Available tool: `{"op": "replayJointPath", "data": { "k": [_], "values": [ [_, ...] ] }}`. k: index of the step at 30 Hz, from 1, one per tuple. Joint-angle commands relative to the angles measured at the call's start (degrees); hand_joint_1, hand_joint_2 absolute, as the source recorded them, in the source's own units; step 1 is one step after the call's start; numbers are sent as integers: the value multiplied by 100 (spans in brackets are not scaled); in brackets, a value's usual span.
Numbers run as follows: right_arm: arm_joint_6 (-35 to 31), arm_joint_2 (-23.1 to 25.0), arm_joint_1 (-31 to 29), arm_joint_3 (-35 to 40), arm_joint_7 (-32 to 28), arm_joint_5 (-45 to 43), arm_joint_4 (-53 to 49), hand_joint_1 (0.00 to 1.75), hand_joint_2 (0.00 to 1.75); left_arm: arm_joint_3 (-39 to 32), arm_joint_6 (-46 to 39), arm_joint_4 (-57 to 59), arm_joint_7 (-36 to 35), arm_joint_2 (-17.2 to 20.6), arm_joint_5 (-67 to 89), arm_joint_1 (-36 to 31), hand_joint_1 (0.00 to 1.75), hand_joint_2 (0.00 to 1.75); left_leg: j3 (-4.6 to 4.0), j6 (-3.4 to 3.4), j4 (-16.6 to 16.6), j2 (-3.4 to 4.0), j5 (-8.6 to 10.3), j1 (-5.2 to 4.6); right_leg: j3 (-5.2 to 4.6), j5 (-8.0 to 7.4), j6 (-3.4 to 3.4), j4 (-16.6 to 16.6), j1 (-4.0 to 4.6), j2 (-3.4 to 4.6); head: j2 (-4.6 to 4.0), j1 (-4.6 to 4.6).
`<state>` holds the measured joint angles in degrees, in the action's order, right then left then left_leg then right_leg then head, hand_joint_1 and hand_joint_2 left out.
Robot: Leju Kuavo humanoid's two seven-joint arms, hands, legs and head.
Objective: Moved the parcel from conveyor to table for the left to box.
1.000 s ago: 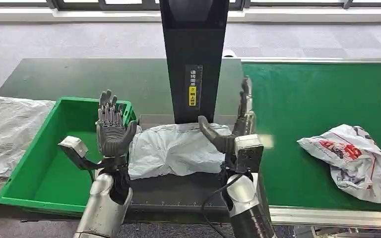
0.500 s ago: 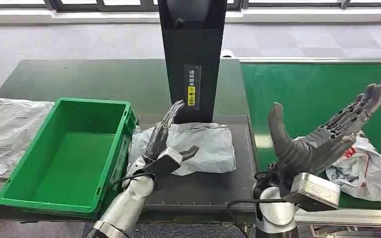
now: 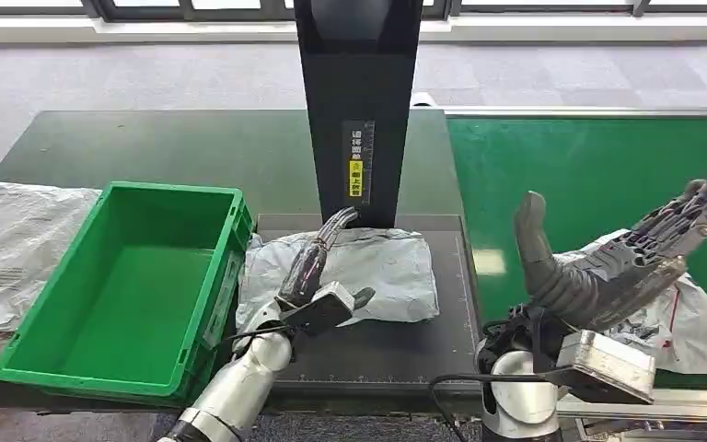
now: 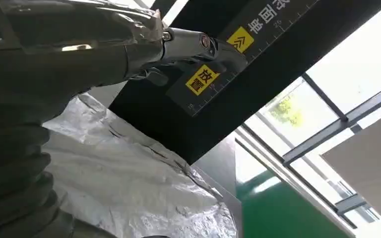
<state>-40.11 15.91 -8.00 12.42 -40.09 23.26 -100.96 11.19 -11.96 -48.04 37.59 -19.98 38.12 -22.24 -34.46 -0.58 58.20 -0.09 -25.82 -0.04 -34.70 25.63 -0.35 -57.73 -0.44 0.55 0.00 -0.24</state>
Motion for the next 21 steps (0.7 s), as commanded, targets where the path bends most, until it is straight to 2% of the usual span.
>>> {"op": "replayJointPath", "data": {
  "k": [1, 4, 6, 7, 8, 12, 21],
  "values": [
    [11, 204, 443, -224, 9, -21, -7, 0, 175, -26, 28, 468, -31, 153, 26, -288, 0, 175, 14, -4, -10, -10, 0, 4, 18, 3, -1, 10, 4, -13, -2, 0],
    [11, 204, 445, -228, 9, -25, -10, 0, 175, 12, 29, 564, -131, 175, 142, -319, 0, 175, 24, -6, -16, -14, 0, 5, 28, 5, -2, 16, 6, -20, 0, 0],
    [11, 206, 458, -233, 9, -25, -19, 0, 175, 132, -112, 948, -674, 244, 645, -451, 0, 175, 28, -6, -19, -15, 0, 4, 32, 6, -1, 17, 5, -21, 0, 0],
    [11, 226, 476, -247, 9, 1, -52, 0, 175, 259, -487, 1341, -1475, 275, 1266, -592, 0, 175, 23, -6, -16, -15, 0, 5, 28, 5, -2, 16, 6, -20, 0, 0],
    [11, 236, 494, -252, 9, 16, -69, 0, 175, 271, -673, 1548, -1615, 258, 1463, -650, 0, 175, 31, -6, -22, -17, 1, 5, 36, 6, -2, 20, 6, -24, 0, -2],
    [11, 283, 532, -288, 9, 64, -133, 0, 175, 194, -1022, 2298, -1843, 121, 1910, -957, 0, 175, 27, -5, -17, -21, 2, 3, 33, 5, -1, 16, 4, -25, 0, -2],
    [11, 276, 564, -277, 9, 47, -112, 0, 175, 255, -934, 2374, -2320, 152, 2359, -974, 0, 175, 18, -4, -11, -13, 0, 4, 22, 5, -1, 11, 4, -17, -2, 0]
  ]
}}
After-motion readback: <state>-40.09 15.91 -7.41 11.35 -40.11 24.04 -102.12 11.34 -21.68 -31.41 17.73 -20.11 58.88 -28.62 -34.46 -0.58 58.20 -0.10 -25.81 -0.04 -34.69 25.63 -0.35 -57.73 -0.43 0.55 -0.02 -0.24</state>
